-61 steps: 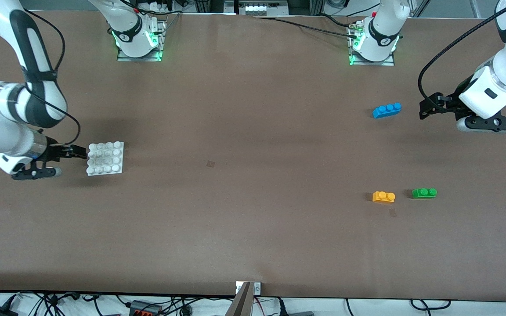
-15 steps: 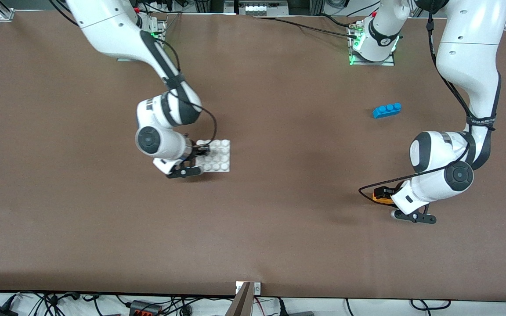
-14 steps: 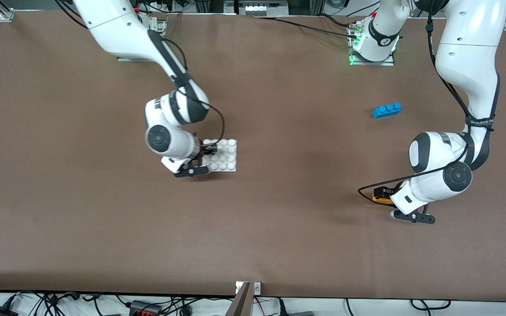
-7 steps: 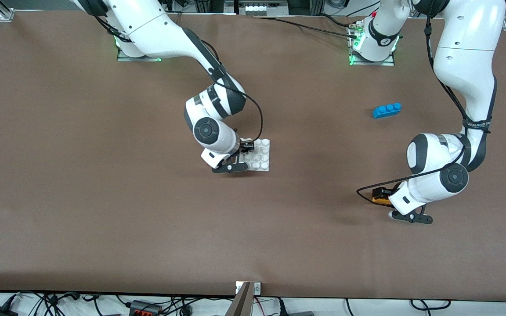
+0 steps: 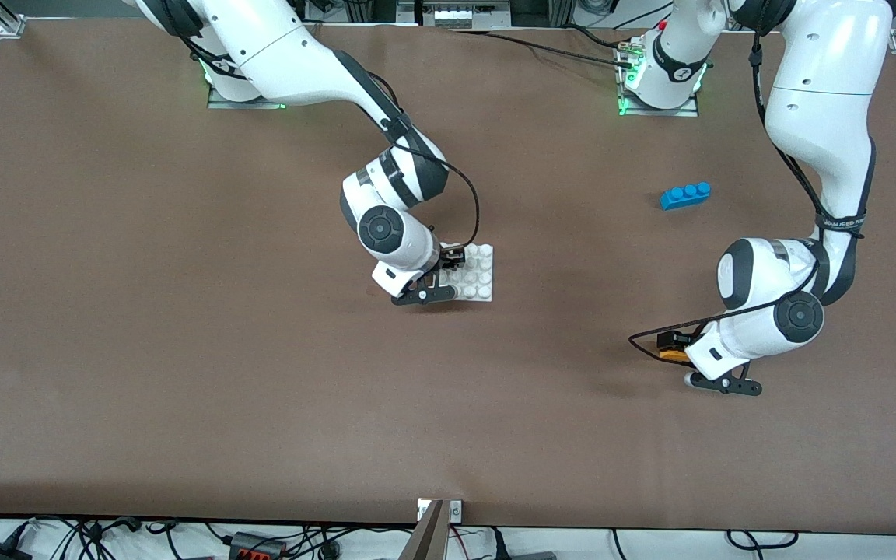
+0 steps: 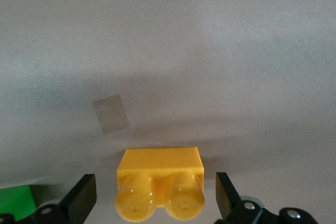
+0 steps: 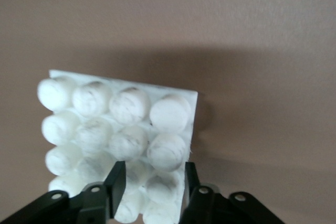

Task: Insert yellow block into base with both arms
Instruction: 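Push the white base plate toward the table middle with the right gripper, then release the plate and retract the right gripper while the left lifts the block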

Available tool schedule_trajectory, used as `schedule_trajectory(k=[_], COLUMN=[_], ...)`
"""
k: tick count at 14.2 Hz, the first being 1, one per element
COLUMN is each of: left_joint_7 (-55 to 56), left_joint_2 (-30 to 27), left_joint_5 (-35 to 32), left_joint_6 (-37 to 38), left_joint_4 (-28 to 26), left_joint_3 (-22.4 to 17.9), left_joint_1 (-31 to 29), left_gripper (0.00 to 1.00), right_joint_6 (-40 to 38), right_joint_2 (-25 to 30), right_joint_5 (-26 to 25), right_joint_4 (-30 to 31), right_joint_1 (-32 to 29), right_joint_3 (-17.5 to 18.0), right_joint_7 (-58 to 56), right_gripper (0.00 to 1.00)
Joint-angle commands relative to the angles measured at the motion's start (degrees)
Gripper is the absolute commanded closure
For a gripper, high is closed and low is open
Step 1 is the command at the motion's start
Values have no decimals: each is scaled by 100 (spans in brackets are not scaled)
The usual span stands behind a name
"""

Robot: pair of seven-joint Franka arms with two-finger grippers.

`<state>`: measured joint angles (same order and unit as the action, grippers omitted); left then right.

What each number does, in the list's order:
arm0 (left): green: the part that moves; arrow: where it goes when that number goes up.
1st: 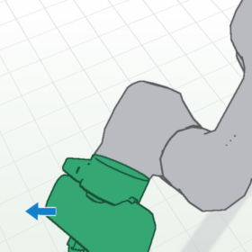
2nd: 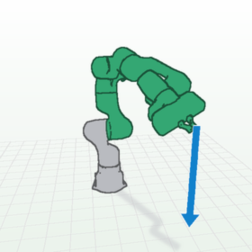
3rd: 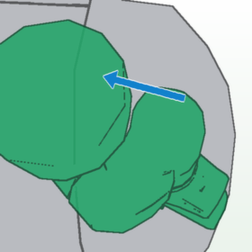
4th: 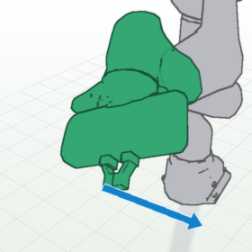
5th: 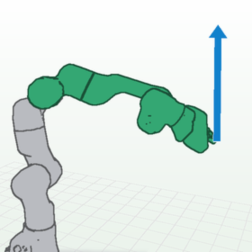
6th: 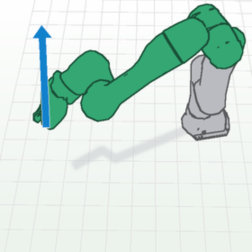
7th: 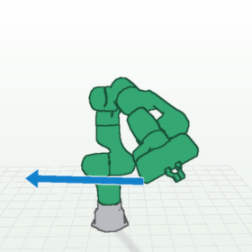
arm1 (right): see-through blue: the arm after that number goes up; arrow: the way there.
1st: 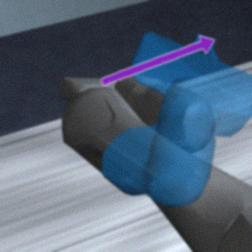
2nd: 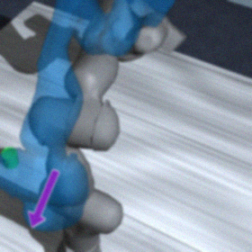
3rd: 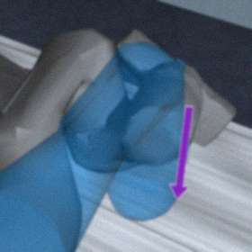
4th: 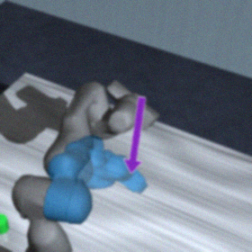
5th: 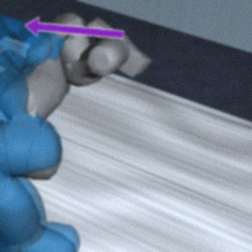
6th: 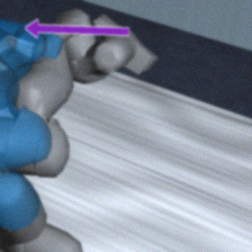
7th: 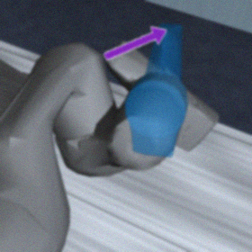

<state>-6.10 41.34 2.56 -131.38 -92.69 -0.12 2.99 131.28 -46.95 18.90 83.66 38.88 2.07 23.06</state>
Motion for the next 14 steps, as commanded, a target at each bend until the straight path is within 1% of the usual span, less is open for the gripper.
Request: schedule_trajectory(k=[1, 2, 3, 4, 5, 6, 8, 10, 11, 12, 14], left_joint_7=[-111, -128, -189, -242, -251, -286, -295, -295, -287, -304, -348], left_joint_2=[-20, -20, -20, -20, -29, -29, -38, -64, -90, -126, -240], left_joint_5=[-97, -97, -97, -97, -97, -97, -97, -97, -97, -97, -97], left_joint_6=[-72, -72, -72, -64, -64, -64, -64, -46, -20, 6, 111], left_joint_4=[-30, -30, -30, -30, -30, -30, -30, -30, -30, -30, -21], left_joint_3=[-14, -14, -14, -14, -14, -14, -14, -14, 3, 12, 38], left_joint_1=[17, 17, 17, 17, 17, 17, 17, 17, 26, 26, 96], left_gripper=[2, 5, 11, 18, 22, 28, 37, 43, 45, 45, 46], right_joint_6=[-364, -670, -952, -1346, -1672, -2041, -2675, -3394, -3703, -3932, -4459], right_joint_2=[440, 711, 940, 1230, 1441, 1696, 2171, 2637, 2804, 2980, 3358], right_joint_5=[0, -9, -27, -36, -105, -211, -692, -1150, -1387, -1685, -1784], right_joint_4=[-78, -78, -78, -78, -78, -78, -78, -78, -78, -78, -78], right_joint_1=[-46, -125, -161, -179, -170, -170, -170, -170, -144, -152, -231], right_joint_3=[-13, -92, -223, -424, -661, -890, -1295, -1664, -1848, -2024, -2411], right_joint_7=[111, 102, 94, 50, 41, 41, 41, -99, -109, -170, -598], right_gripper=[6, 0, 0, 0, 0, 0, 0, 0, 0, 0, 0])
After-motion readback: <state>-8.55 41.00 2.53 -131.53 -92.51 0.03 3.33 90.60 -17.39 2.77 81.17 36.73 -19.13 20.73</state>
